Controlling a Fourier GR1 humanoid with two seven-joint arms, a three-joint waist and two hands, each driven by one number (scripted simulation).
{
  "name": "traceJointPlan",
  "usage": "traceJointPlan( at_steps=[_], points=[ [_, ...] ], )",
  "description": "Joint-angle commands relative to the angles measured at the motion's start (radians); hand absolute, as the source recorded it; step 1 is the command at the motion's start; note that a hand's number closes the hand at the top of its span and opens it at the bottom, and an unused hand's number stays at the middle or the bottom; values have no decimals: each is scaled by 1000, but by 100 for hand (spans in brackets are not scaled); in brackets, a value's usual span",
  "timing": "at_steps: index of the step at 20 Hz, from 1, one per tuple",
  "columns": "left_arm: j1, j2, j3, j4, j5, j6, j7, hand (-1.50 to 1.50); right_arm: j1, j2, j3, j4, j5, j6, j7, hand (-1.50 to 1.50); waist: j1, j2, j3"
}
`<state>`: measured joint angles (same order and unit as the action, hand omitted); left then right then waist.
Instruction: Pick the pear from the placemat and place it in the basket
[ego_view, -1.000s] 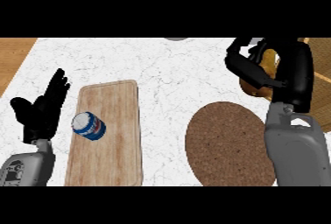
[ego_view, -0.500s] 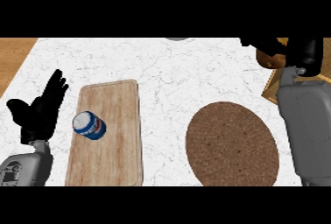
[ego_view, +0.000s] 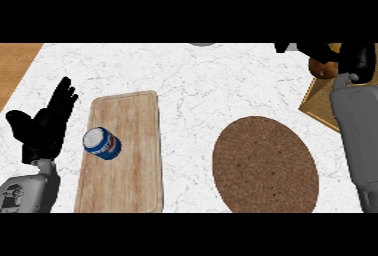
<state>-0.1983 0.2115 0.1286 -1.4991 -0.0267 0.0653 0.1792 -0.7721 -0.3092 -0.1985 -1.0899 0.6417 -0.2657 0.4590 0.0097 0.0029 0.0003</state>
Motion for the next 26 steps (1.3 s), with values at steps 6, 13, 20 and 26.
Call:
traceJointPlan(
  at_steps=[6, 13, 20, 26],
  points=[
    [-45, 1, 30, 63, 2, 6, -25, 0, -41, -107, -112, 277, -92, 7, -209, 150, 4, 2, 0],
    [-20, -3, 14, 35, -4, -7, -27, 0, 19, -258, 88, 272, 139, 43, -318, 150, 4, 15, -9],
    [-7, -18, -11, -28, -11, 0, 19, 0, -19, -316, 180, 326, 314, -79, -398, 150, 15, 2, 0],
    [4, 1, 23, 5, 7, -24, -14, 0, -150, -240, 158, 532, 370, -167, -405, 150, 10, 2, 0]
  ],
)
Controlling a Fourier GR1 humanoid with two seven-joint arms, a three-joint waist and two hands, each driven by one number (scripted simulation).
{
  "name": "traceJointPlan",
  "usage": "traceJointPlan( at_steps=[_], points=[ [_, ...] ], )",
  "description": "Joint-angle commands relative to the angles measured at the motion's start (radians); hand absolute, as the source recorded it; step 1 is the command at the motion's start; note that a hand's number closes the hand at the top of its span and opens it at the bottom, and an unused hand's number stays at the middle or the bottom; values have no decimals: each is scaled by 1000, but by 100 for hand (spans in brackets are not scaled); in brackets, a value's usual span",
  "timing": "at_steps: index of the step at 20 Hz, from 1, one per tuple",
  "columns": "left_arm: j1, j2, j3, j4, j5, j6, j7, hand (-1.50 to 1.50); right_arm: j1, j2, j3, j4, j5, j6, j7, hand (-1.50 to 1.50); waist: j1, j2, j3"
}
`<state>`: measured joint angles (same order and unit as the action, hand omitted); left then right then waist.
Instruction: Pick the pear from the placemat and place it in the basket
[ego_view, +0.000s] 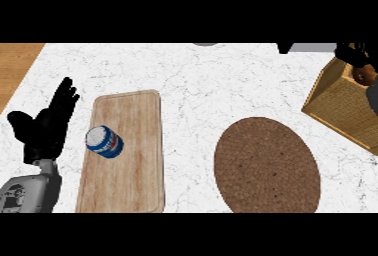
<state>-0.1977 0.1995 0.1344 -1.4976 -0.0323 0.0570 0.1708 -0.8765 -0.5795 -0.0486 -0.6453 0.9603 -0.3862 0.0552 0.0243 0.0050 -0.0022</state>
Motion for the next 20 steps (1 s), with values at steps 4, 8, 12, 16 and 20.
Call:
traceJointPlan(
  at_steps=[4, 8, 12, 16, 20],
  points=[
    [-39, 9, 9, 63, -7, -12, -27, 0, -118, -8, -24, 226, 60, -37, -31, 150, 2, 5, 3],
    [-40, -21, -21, -1, -21, 17, 30, 0, -119, -47, -13, 306, 79, 85, 0, 150, 13, 8, 4],
    [-53, -10, 14, 94, -5, 0, -50, 0, -164, -22, 0, 318, 92, 168, 22, 150, -5, 3, 2],
    [-34, -15, -2, 38, -14, 7, 2, 0, -132, -49, -31, 368, 82, 97, -58, 150, 0, 4, 3],
    [-53, -26, -17, 22, -12, 4, 14, 0, -143, -12, -33, 418, 98, 31, -42, 150, 11, 9, 4]
  ],
)
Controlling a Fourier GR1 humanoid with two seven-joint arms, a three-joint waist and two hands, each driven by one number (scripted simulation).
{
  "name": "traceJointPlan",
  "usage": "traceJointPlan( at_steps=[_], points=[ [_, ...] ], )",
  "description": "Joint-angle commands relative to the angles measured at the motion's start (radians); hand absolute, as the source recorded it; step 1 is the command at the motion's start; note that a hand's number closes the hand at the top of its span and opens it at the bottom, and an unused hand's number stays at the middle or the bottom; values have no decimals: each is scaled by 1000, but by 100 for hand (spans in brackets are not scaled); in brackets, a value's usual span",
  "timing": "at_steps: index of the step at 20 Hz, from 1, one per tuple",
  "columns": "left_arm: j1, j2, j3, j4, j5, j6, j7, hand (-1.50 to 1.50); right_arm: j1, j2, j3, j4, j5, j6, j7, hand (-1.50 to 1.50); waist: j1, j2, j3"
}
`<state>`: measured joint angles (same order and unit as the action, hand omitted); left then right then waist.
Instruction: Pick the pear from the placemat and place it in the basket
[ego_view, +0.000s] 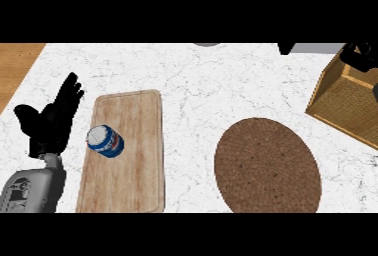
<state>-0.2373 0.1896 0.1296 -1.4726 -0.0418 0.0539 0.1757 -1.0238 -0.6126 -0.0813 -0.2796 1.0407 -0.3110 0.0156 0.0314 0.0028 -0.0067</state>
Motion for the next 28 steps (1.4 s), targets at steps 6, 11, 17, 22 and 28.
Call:
traceJointPlan(
  at_steps=[6, 11, 17, 22, 28],
  points=[
    [-5, 1, 1, -13, -10, 9, 17, 0, -1, -22, 15, 88, 50, -26, 4, 150, 1, 10, 8],
    [53, -15, -9, -33, 4, -13, -21, 0, 8, -12, 13, 110, 60, -67, 13, 150, 8, 10, 8],
    [-32, 14, 19, 42, -4, -4, -6, 0, 36, -36, 15, 155, 65, -36, -43, 150, 7, 14, 9],
    [18, 10, 13, 11, 10, -32, -41, 0, -3, -17, 12, 160, 63, 26, 3, 150, 12, 12, 8],
    [-55, 19, 32, 35, 19, -19, 18, 0, 32, -16, 0, 177, 49, 36, -13, 150, 7, 12, 9]
  ],
)
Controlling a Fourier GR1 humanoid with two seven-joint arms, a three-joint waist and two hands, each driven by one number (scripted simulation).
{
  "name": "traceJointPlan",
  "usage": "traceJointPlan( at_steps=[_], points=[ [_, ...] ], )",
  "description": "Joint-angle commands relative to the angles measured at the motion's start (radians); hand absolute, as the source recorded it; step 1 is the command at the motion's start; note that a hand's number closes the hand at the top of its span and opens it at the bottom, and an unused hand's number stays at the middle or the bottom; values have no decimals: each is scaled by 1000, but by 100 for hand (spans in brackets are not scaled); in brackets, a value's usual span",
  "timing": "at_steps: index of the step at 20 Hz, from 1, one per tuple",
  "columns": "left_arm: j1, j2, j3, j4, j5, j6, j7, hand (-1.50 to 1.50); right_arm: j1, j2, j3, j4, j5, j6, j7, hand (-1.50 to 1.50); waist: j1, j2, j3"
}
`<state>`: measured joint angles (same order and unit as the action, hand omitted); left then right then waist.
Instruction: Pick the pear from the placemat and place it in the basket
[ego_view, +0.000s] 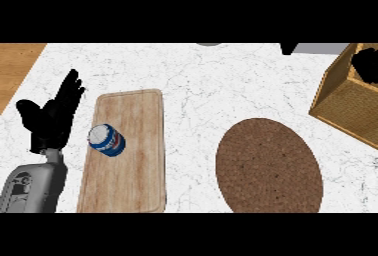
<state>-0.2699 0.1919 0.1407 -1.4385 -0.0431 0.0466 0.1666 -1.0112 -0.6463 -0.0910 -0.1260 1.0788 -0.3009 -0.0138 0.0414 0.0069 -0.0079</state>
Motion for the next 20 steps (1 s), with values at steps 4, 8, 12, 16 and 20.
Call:
traceJointPlan(
  at_steps=[4, 8, 12, 16, 20],
  points=[
    [33, -3, -12, -50, -16, 11, 22, 0, 23, -10, -18, 44, -16, 69, 43, 150, 1, 9, 10],
    [28, 6, 9, 10, 8, -19, -30, 0, 20, 10, -11, 50, -10, 82, 118, 150, -2, 11, 10],
    [-31, 22, 31, 13, 17, -6, 32, 0, 58, 28, -61, -1, -67, -10, 84, -150, -14, 7, 10],
    [57, -3, 4, -55, 25, -21, 20, 0, 21, -4, -159, -46, -170, -29, 23, -150, -5, 7, 11],
    [130, -12, 2, -65, 22, -31, -51, 0, 52, 3, -244, -67, -261, -78, -27, -150, -2, 6, 11]
  ],
)
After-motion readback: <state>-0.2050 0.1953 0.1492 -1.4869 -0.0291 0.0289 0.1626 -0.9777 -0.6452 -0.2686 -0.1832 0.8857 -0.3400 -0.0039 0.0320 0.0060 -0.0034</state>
